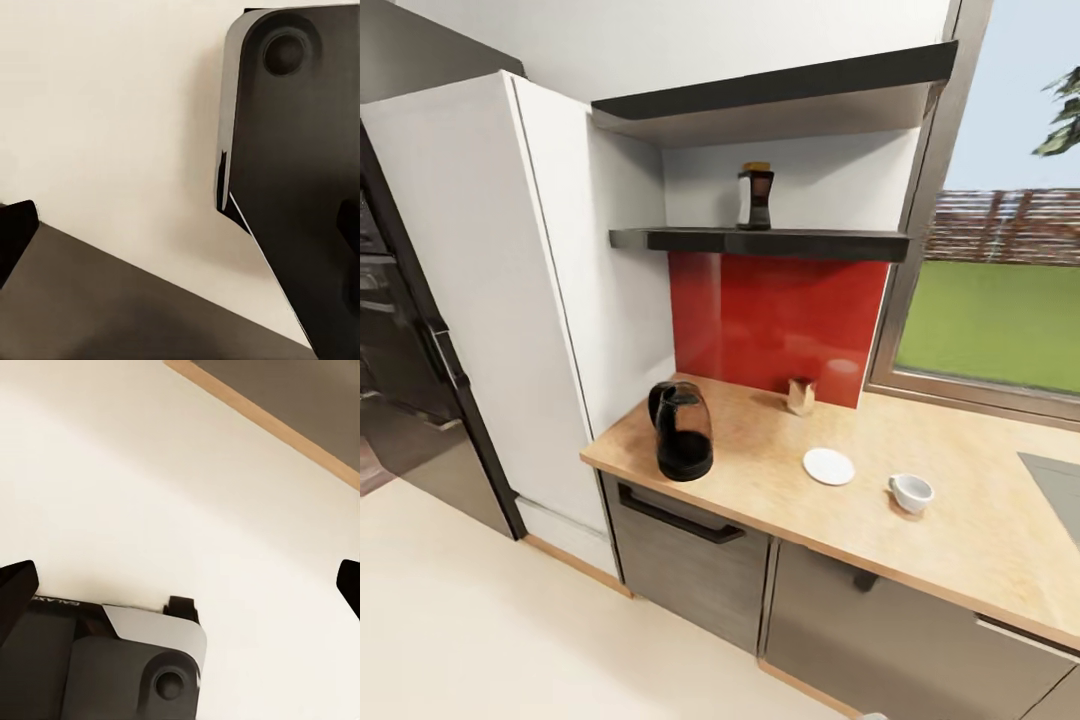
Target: Set up a coffee station on the kitchen countertop: keep the coffee maker on the countertop, move the bottle of coffee from the kitchen shelf to the counter next to the coffee maker, place a paper coffee filter on top of the coffee maker, put the saucer next to the coffee maker with the coffee cup on the saucer, and place the electric kettle next to the coffee maker.
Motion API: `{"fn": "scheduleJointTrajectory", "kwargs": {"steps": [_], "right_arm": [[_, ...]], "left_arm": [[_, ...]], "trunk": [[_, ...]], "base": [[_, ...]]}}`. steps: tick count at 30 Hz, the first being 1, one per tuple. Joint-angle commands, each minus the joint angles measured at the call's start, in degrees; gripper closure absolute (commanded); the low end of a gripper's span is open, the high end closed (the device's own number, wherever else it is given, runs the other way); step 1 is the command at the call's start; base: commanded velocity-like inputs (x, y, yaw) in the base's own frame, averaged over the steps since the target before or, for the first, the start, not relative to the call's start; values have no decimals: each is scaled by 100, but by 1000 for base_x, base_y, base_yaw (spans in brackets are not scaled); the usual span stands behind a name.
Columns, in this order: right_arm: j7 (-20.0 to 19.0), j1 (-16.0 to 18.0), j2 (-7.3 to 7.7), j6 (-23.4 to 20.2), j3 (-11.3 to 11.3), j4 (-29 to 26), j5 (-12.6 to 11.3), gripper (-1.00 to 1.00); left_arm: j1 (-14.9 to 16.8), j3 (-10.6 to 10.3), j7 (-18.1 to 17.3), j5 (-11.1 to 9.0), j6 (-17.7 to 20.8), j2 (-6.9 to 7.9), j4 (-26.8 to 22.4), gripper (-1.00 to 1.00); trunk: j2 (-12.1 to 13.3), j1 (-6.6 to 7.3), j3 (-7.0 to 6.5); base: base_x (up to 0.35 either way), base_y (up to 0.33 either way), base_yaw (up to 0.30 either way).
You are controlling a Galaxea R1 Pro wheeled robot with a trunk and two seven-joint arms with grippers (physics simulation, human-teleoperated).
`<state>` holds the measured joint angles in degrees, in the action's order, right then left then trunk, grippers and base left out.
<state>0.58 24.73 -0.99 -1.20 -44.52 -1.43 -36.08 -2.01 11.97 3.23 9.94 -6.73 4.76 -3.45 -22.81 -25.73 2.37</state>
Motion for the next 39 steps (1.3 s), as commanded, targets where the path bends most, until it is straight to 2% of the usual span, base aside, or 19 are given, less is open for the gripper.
{"fn": "scheduleJointTrajectory", "kwargs": {"steps": [1,12,16,24,28,39], "right_arm": [[7,6,0,-12,-48,0,-48,-100],[21,6,14,-29,-36,-6,-56,-100],[11,6,30,-29,-37,-6,-57,-100],[10,6,37,-29,-31,-6,-63,-100],[9,6,37,-29,-31,-6,-65,-100],[12,6,37,-29,-31,-6,-65,-100]], "left_arm": [[-1,42,11,60,-12,-2,-6,-100],[-1,42,11,46,-12,-2,-6,-100],[-1,42,4,-147,-27,-2,-6,-100],[-1,34,2,-203,-30,-10,-12,-100],[3,14,2,-203,-601,3,-15,-100],[3,7,-5,-178,-692,3,13,-100]], "trunk": [[-11,-5,11],[-11,-5,11],[-11,-5,11],[-11,-5,11],[-11,-5,11],[-11,-5,11]], "base": [[158,321,-106],[149,321,-249],[108,321,-266],[101,314,-266],[33,94,-267],[2,5,-267]]}}
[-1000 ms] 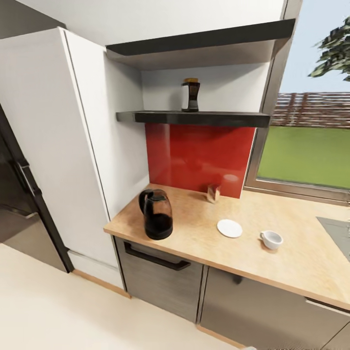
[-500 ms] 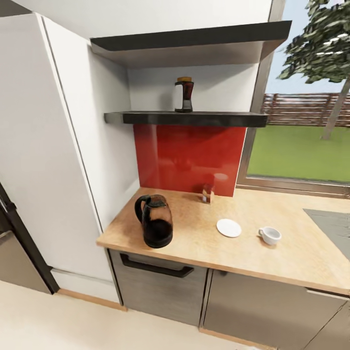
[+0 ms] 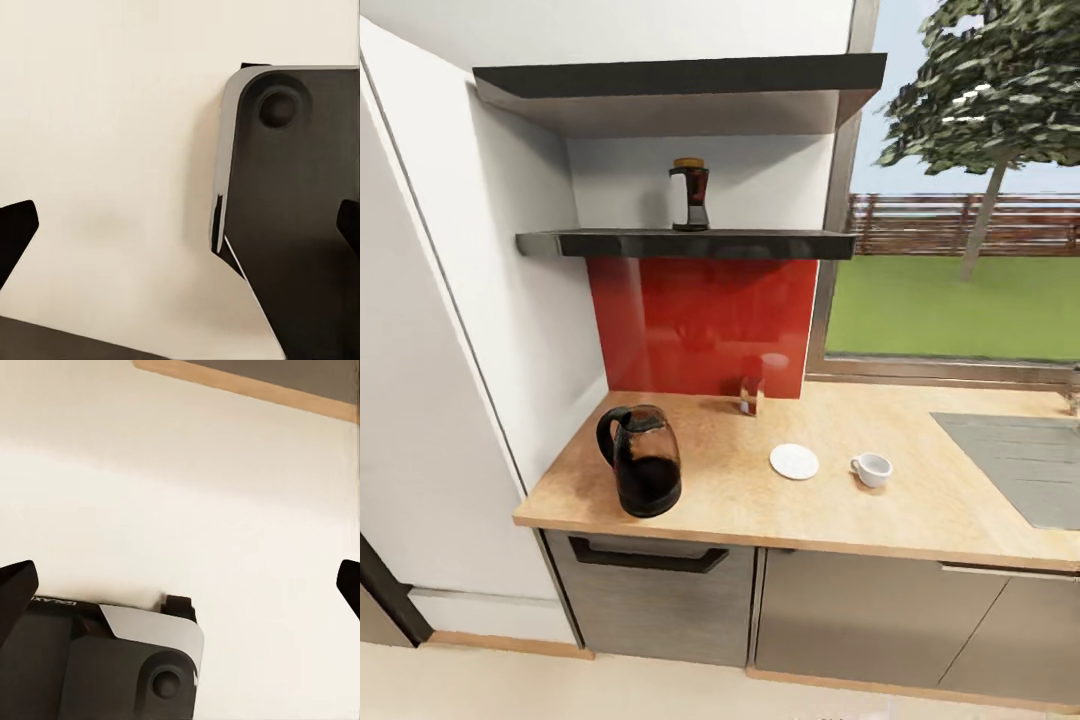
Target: Set up a coffee station on the kitchen countertop: keep the coffee maker on the countertop, move the bottle of coffee from the kitchen shelf to the counter next to the coffee maker, place a paper coffee filter on top of the coffee maker, put the saucer next to the coffee maker with the coffee cup on the saucer, and place the electric kettle next to the coffee maker.
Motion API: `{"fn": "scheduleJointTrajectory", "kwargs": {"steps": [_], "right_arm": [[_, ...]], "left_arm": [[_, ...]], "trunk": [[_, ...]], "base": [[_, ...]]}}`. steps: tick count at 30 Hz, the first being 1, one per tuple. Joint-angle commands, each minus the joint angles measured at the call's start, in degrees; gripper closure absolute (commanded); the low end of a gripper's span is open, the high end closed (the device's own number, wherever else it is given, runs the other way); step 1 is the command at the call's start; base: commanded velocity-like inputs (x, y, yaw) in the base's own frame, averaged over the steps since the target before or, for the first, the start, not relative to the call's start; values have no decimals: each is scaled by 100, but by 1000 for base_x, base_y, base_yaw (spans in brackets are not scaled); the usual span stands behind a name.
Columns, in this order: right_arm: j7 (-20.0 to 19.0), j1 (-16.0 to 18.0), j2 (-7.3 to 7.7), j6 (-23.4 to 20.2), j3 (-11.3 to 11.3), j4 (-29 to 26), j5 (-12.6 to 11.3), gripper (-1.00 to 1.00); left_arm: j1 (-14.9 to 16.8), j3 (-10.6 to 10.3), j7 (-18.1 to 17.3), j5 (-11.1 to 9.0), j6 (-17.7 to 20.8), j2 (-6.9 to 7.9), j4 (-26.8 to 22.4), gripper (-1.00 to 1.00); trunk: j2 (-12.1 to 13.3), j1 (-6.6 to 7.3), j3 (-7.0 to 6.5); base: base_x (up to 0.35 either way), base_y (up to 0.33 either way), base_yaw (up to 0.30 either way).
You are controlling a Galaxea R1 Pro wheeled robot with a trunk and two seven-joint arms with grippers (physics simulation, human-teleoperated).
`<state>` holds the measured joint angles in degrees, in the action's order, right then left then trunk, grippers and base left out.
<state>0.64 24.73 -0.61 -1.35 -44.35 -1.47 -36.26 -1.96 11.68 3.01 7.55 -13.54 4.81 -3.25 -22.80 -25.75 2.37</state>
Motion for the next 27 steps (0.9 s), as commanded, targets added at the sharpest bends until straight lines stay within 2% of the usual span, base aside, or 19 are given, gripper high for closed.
{"fn": "scheduleJointTrajectory", "kwargs": {"steps": [1,8,9,11,14,15,16,18,20,27], "right_arm": [[7,5,-2,-14,-49,-2,-48,-100],[33,-85,38,-14,-48,6,-40,-100],[36,-129,69,-14,-48,6,-39,-100],[41,-255,236,-14,-48,7,-39,-100],[42,-325,263,-22,-48,9,-38,-100],[42,-411,394,-27,-36,7,-45,-100],[37,-471,455,-25,-15,7,-50,-100],[34,-520,459,-24,28,5,-130,-100],[38,-541,439,-23,75,6,-430,-100],[42,-546,417,23,85,0,-566,-100]], "left_arm": [[-4,32,18,63,-8,-4,20,-100],[-1,2,17,66,48,7,55,-100],[0,-3,20,71,50,9,52,-100],[3,23,19,42,32,19,17,-100],[3,13,14,44,-7,30,1,-100],[3,-28,8,75,-23,13,-24,-100],[7,-32,7,82,-25,12,-32,-100],[10,-38,4,87,-29,9,-40,-100],[11,-42,-1,94,-40,-1,-44,-100],[19,-39,4,97,-56,16,-63,-100]], "trunk": [[-12,-4,11],[-12,-4,11],[-12,-4,11],[-12,-4,11],[-12,-4,11],[-12,-4,11],[-12,-4,11],[-12,-4,11],[-12,-4,11],[-12,-4,11]], "base": [[0,0,-267],[0,0,-267],[0,0,-267],[0,0,-267],[0,0,-267],[0,0,-267],[0,0,-267],[-13,0,-267],[-227,0,-130],[-154,0,-18]]}}
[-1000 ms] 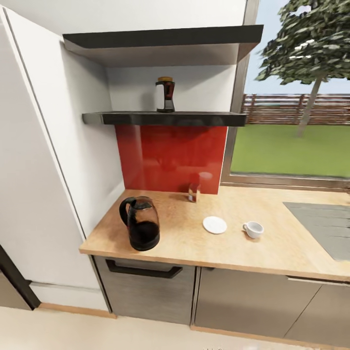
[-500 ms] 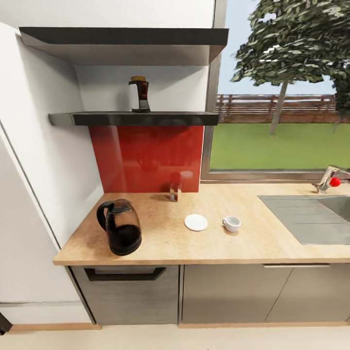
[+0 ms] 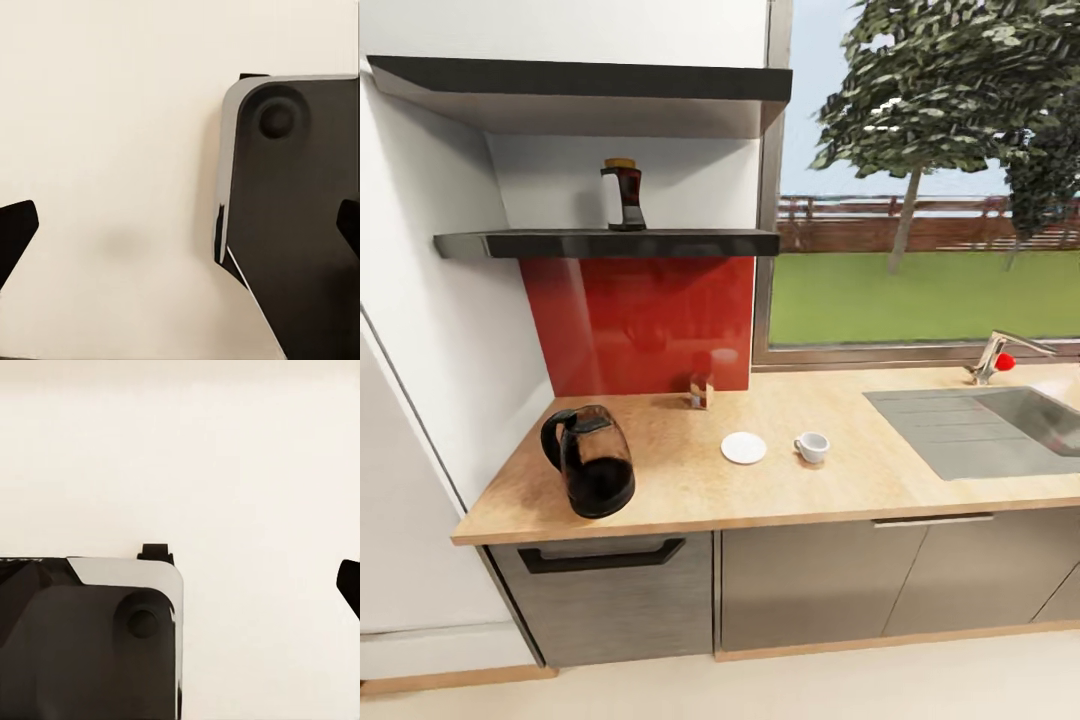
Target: Set up a coffee station on the kitchen countertop: keep the coffee maker on the countertop, move the bottle of coffee from the kitchen shelf to the counter next to the coffee maker, place a paper coffee filter on top of the coffee maker, put the saucer next to the coffee maker with the coffee cup on the saucer, and place the electric kettle next to the coffee maker.
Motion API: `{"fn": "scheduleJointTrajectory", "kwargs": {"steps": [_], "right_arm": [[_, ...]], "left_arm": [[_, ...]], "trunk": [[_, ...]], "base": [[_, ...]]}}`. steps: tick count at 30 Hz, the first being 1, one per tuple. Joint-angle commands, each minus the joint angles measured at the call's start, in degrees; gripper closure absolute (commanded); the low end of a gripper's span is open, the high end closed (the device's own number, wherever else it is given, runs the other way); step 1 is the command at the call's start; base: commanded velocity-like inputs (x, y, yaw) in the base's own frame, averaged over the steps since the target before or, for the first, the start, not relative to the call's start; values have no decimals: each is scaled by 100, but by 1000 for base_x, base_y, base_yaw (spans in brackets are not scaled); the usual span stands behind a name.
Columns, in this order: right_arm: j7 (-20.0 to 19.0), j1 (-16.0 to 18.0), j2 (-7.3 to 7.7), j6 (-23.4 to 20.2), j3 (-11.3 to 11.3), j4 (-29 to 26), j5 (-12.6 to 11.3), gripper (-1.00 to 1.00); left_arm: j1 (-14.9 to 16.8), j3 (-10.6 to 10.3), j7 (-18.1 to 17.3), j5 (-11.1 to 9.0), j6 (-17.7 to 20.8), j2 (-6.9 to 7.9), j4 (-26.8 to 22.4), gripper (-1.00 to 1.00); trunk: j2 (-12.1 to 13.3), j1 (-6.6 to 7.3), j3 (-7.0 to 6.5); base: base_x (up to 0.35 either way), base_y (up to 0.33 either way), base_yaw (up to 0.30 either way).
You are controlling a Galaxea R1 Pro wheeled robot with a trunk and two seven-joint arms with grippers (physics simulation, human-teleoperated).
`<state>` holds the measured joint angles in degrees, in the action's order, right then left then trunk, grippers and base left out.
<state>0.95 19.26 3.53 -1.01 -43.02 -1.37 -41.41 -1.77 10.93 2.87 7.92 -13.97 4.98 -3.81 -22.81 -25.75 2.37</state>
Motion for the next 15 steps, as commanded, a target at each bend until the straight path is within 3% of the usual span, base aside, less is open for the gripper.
{"fn": "scheduleJointTrajectory", "kwargs": {"steps": [1,3,6,8,11,12,15], "right_arm": [[10,1,1,-8,-48,-11,-53,-100],[10,0,-1,-9,-49,-12,-48,-100],[9,1,-2,-9,-49,-12,-48,-100],[10,1,-2,-6,-49,-12,-54,-100],[10,0,-2,-8,-49,-12,-46,-100],[10,-1,-2,-8,-49,-12,-46,-100],[10,-1,-2,-5,-49,-12,-50,-100]], "left_arm": [[0,35,16,61,-14,-8,-35,-100],[1,23,12,70,-26,-24,-130,-100],[1,-152,-7,277,-44,-147,-451,-100],[3,-395,-14,492,-49,-259,-968,-100],[8,-849,-30,657,-46,-405,-1840,-100],[9,-1186,-92,687,-43,-485,-2221,-100],[68,-1812,-506,705,-26,-542,-2887,-100]], "trunk": [[-11,-3,11],[-11,-3,11],[-11,-3,11],[-11,-3,11],[-11,-3,11],[-11,-3,11],[-11,-3,11]], "base": [[-16,0,-1],[-8,0,-1],[-2,0,0],[0,0,0],[0,0,0],[0,0,0],[0,0,0]]}}
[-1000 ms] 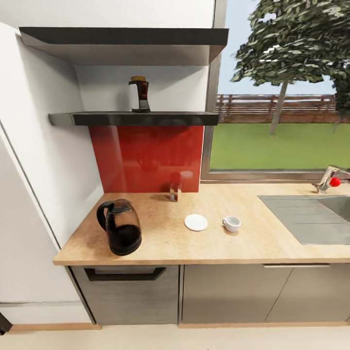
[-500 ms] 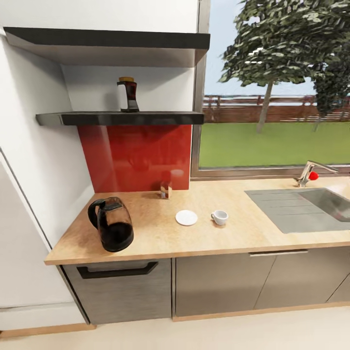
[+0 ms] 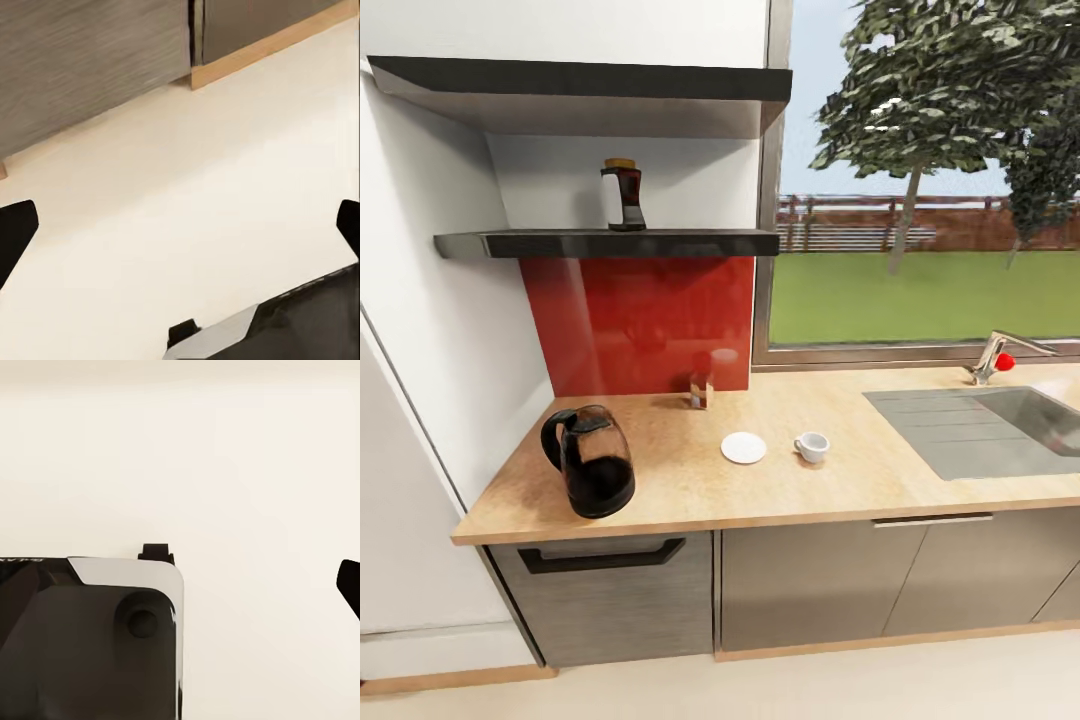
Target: Set up a coffee station on the kitchen countertop: keep the coffee maker on the countertop, move the bottle of coffee from the kitchen shelf to the counter next to the coffee maker, place a paper coffee filter on top of the coffee maker, put the saucer next to the coffee maker with the coffee cup on the saucer, and place the electric kettle next to the coffee maker.
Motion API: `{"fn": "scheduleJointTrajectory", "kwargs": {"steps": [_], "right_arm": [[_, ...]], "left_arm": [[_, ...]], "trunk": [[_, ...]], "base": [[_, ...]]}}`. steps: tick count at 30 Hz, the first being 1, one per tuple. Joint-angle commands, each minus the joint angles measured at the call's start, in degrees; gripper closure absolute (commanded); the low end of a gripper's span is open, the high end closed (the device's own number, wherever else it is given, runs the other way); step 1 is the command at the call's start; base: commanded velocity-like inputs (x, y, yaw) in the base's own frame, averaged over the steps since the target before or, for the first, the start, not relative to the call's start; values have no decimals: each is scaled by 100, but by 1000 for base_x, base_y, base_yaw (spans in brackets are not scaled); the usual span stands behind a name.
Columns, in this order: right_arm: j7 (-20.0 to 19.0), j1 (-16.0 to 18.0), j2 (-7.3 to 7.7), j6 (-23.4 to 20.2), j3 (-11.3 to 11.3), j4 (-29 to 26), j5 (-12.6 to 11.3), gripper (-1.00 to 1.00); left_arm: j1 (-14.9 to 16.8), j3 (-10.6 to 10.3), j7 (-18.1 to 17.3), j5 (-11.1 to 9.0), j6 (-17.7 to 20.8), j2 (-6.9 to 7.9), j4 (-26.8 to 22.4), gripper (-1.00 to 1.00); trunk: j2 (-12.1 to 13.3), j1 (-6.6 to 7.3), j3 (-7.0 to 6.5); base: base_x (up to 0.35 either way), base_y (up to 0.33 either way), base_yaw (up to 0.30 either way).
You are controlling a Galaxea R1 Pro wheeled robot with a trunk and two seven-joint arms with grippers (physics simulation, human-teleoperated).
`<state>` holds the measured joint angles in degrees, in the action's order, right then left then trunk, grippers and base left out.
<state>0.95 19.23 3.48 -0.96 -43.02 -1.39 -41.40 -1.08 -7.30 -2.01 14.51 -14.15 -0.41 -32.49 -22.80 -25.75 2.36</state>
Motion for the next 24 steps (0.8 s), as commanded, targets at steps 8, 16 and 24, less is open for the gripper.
{"fn": "scheduleJointTrajectory", "kwargs": {"steps": [8,16,24], "right_arm": [[10,2,3,-12,-48,-11,-50,-100],[10,2,3,-11,-48,-11,-50,-100],[10,2,3,-12,-48,-11,-52,-100]], "left_arm": [[1049,-388,-3037,23,196,-36,-592,-100],[3539,-393,-6101,-33,2482,-404,-647,-100],[5428,-384,-7596,-485,4368,-742,-658,-100]], "trunk": [[-12,-3,12],[-12,-3,12],[-12,-3,12]], "base": [[0,0,0],[0,0,0],[0,0,0]]}}
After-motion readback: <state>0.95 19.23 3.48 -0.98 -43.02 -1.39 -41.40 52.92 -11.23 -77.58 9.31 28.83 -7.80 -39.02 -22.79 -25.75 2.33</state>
